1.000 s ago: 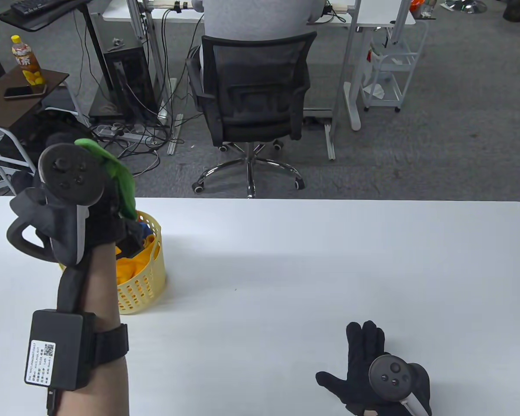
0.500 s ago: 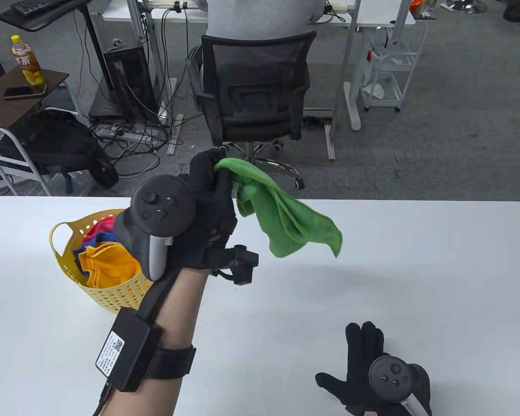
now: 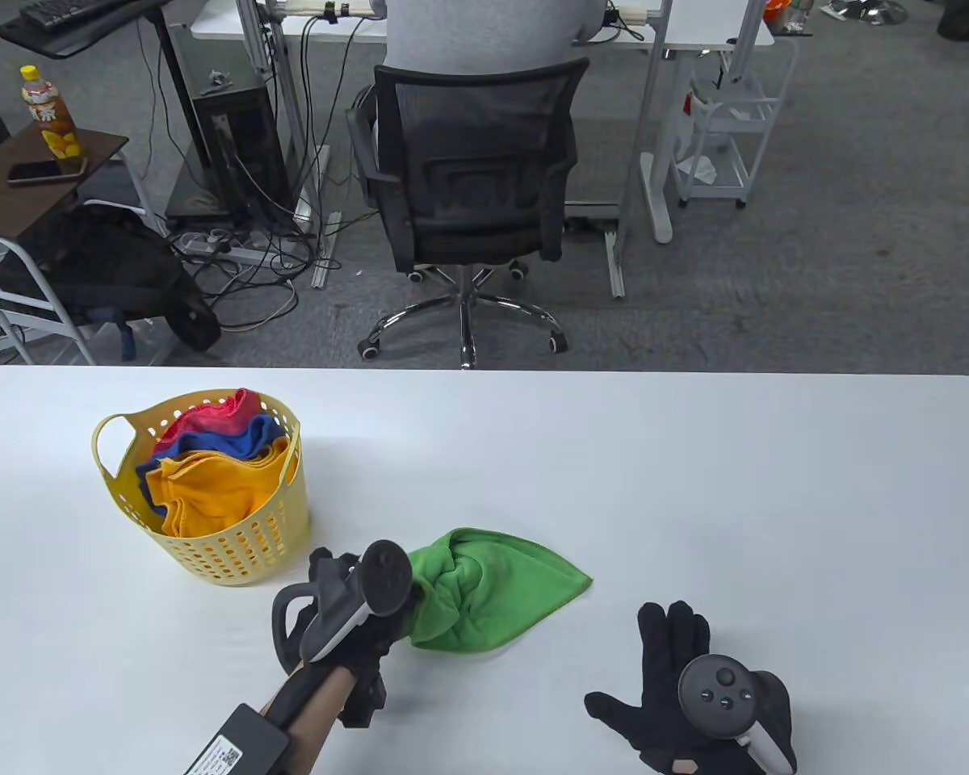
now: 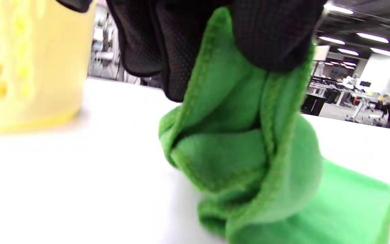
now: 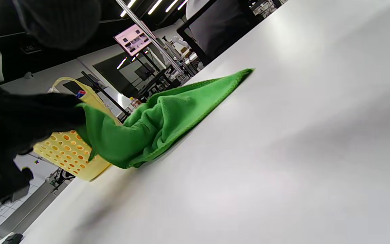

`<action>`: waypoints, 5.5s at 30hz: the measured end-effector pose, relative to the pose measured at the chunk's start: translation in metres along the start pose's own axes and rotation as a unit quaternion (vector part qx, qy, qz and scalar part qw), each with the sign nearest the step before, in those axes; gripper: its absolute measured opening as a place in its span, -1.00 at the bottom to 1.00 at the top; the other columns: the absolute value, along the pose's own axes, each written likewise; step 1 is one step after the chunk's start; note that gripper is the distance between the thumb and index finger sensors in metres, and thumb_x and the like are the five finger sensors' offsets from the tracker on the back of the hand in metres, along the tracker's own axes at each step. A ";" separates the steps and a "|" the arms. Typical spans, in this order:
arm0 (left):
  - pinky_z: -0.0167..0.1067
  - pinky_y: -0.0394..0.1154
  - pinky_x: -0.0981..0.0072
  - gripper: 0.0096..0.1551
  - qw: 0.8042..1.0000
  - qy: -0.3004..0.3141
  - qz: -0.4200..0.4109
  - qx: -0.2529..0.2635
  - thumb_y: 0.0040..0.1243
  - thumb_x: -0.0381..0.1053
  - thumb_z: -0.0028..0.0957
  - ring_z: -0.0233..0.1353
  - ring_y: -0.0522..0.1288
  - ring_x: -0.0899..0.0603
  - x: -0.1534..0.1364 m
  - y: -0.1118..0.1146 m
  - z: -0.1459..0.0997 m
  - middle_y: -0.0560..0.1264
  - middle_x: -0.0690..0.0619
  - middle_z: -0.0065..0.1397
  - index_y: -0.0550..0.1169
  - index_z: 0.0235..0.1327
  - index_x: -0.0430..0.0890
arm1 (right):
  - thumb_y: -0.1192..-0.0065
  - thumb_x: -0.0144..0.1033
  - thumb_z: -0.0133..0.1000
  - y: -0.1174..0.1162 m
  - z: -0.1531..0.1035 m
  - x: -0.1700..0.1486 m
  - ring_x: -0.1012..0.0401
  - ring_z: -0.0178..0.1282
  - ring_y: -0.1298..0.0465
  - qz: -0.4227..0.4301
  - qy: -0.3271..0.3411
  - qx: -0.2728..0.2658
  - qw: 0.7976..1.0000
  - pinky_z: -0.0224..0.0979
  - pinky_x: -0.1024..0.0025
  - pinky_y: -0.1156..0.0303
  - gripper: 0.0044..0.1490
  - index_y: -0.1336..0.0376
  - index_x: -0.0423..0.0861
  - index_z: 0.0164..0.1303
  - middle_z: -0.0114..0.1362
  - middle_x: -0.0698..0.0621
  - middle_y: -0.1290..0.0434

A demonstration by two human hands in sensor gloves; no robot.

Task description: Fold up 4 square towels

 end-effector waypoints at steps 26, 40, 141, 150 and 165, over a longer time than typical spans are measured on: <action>0.67 0.15 -0.24 -0.38 0.972 0.143 -0.174 -0.067 0.29 0.05 0.12 0.54 0.55 -0.02 -0.018 -0.017 -0.011 0.66 0.29 0.28 0.37 0.46 0.17 | -0.37 -0.16 0.13 -0.039 0.154 0.131 -0.42 0.65 0.07 -0.125 0.136 0.034 0.982 0.33 -0.67 0.23 0.00 0.13 0.08 0.66 0.75 -0.42 0.15; 0.65 0.12 -0.31 -0.64 0.994 0.062 -0.012 -0.091 0.44 0.07 0.01 0.58 0.52 -0.13 -0.046 0.012 0.010 0.73 0.14 0.27 0.71 0.09 0.19 | -0.31 -0.27 0.13 -0.048 0.172 0.052 -0.38 0.66 0.11 -0.273 0.038 0.015 0.961 0.32 -0.66 0.27 -0.54 -0.36 0.04 0.27 0.74 -0.40 -0.04; 0.68 0.06 -0.32 -0.58 0.891 0.095 -0.421 0.143 0.14 0.18 0.18 0.67 0.39 -0.16 -0.101 -0.118 -0.060 0.57 0.17 0.47 0.60 0.27 0.24 | -0.36 -0.25 0.15 0.207 0.014 0.095 -0.10 0.16 -0.57 0.026 0.230 -0.277 0.933 0.41 -0.60 -0.04 -0.50 -0.54 -0.24 0.17 0.35 -0.35 -0.57; 0.67 0.15 -0.29 -0.59 0.862 0.188 -0.437 0.174 0.17 0.14 0.14 0.53 0.57 -0.04 -0.073 -0.139 -0.080 0.73 0.25 0.13 0.59 0.26 0.26 | -0.39 -0.28 0.12 0.217 -0.037 0.099 0.03 0.04 -0.61 0.125 0.306 -0.268 0.905 0.40 -0.54 -0.16 -0.53 -0.52 -0.10 0.22 0.26 -0.27 -0.61; 0.67 0.11 -0.34 -0.61 0.914 0.158 -0.362 0.090 0.23 0.06 0.15 0.60 0.50 -0.10 -0.062 -0.141 -0.036 0.72 0.26 0.20 0.60 0.25 0.27 | -0.35 -0.45 0.14 0.202 0.017 0.036 0.05 -0.06 -0.65 0.193 0.196 -0.123 0.953 0.41 -0.47 -0.22 -0.56 -0.52 -0.05 0.23 0.17 -0.24 -0.67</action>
Point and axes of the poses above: the tracker on the back of each hand, its own x axis roughly to the thumb side, its own z axis roughly from the wrist to the fingertips, y = z × x, the point moved 2 cm from there along z, roughly from the wrist to the fingertips
